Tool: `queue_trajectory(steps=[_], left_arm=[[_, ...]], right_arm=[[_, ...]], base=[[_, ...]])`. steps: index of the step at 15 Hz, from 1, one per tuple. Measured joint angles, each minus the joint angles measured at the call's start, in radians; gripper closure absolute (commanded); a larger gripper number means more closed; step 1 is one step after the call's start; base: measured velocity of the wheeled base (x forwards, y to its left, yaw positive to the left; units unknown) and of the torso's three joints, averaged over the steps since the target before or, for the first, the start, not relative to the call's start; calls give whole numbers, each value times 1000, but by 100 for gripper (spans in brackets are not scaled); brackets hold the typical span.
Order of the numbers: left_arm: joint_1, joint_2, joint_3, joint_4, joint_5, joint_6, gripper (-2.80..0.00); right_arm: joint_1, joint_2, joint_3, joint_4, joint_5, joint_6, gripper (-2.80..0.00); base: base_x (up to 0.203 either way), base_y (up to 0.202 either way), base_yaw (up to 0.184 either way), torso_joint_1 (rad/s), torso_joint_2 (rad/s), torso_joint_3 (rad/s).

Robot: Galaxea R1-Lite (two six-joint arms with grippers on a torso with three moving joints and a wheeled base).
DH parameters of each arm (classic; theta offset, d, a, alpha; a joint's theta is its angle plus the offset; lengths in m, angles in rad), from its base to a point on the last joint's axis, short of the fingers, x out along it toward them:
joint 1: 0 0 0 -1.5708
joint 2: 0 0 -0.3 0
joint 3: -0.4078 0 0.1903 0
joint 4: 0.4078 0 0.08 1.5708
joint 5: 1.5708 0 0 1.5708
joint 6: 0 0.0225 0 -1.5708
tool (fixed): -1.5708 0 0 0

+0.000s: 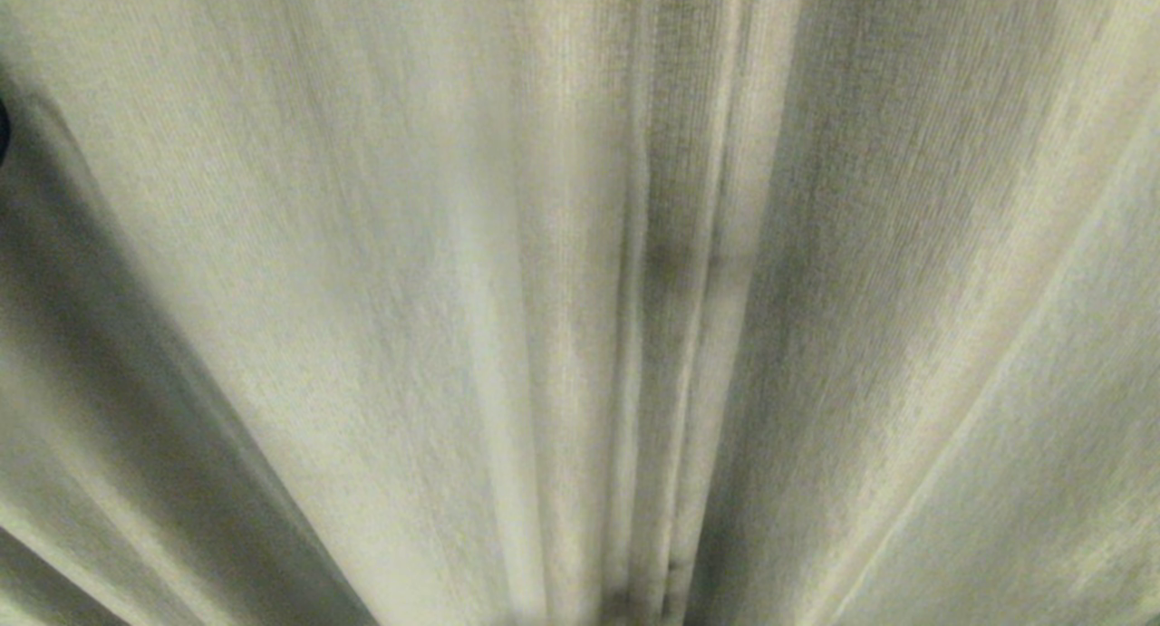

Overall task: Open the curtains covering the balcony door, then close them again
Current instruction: Pull the outer curtains open on both sides

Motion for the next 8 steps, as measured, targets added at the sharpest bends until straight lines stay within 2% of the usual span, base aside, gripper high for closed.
queue_trajectory(steps=[4, 8], left_arm=[[113, 26, -27, -1, -15, -60, 0], [277, 66, -39, -16, -131, -137, 0]], right_arm=[[0, 0, 0, 0, 0, 0, 0], [0, 0, 0, 0, 1, 0, 0]], base=[[0, 0, 0, 0, 0, 0], [0, 0, 0, 0, 0, 0]])
